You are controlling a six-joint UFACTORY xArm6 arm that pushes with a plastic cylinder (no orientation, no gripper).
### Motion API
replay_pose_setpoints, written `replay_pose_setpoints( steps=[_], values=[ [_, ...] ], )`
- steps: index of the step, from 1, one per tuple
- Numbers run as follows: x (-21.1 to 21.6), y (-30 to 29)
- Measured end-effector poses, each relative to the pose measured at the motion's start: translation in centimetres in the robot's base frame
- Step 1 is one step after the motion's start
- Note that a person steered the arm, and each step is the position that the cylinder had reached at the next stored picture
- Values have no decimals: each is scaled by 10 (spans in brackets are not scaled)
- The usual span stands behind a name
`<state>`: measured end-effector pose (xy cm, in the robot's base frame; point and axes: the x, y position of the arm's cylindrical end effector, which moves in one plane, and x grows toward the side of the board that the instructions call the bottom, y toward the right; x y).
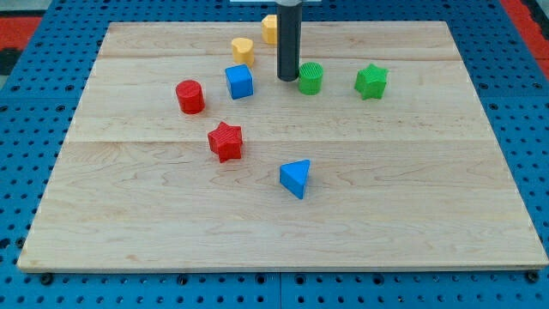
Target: Place the yellow hexagon diagonally to the top left of the green circle
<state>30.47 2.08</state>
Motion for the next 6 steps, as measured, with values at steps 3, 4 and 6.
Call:
replay_pose_setpoints(
  steps=[3, 4, 6],
  values=[
    [-88, 0],
    [-102, 2],
    [-111, -17]
  ],
)
